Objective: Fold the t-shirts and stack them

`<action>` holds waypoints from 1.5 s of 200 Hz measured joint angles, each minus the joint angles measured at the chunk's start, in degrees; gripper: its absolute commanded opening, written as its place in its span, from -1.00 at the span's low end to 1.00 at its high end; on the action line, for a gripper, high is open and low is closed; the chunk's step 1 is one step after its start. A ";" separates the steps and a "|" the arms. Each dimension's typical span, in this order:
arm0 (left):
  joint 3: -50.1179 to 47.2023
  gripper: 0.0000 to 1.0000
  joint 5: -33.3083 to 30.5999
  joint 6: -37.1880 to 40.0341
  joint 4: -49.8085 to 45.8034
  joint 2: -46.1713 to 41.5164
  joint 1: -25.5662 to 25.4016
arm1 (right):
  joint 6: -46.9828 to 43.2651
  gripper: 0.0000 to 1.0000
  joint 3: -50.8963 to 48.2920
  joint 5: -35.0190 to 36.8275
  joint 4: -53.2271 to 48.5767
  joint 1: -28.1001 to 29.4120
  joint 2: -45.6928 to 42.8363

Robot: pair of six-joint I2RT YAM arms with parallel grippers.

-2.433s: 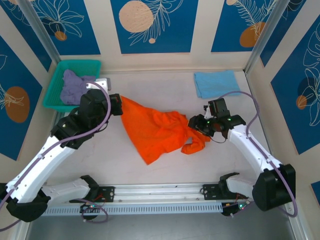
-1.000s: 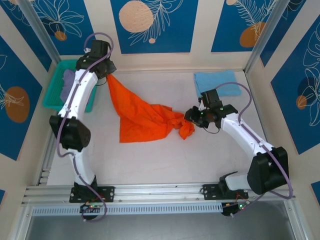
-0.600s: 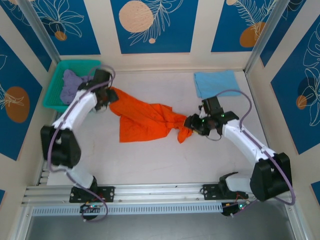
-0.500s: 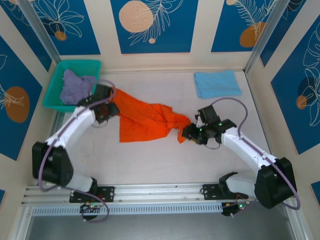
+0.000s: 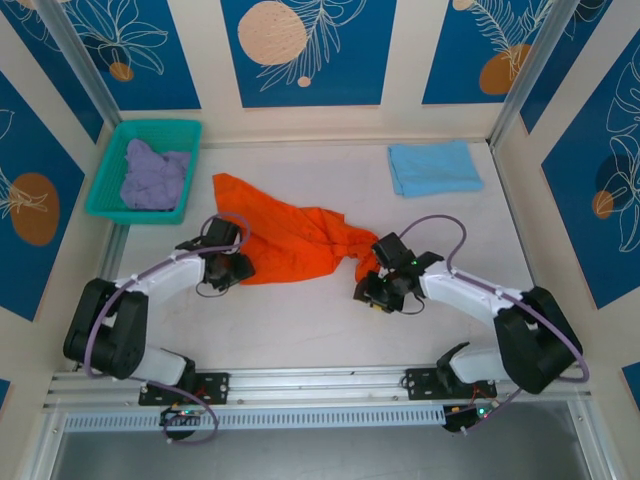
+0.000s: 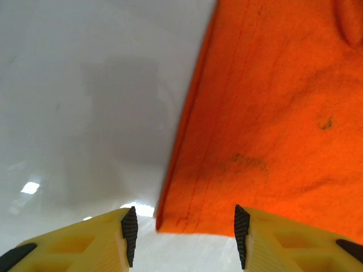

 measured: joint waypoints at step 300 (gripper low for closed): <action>-2.19 -1.00 -4.24 0.02 1.95 -13.00 -0.35 | -3.89 -1.00 5.16 18.86 4.09 2.64 2.38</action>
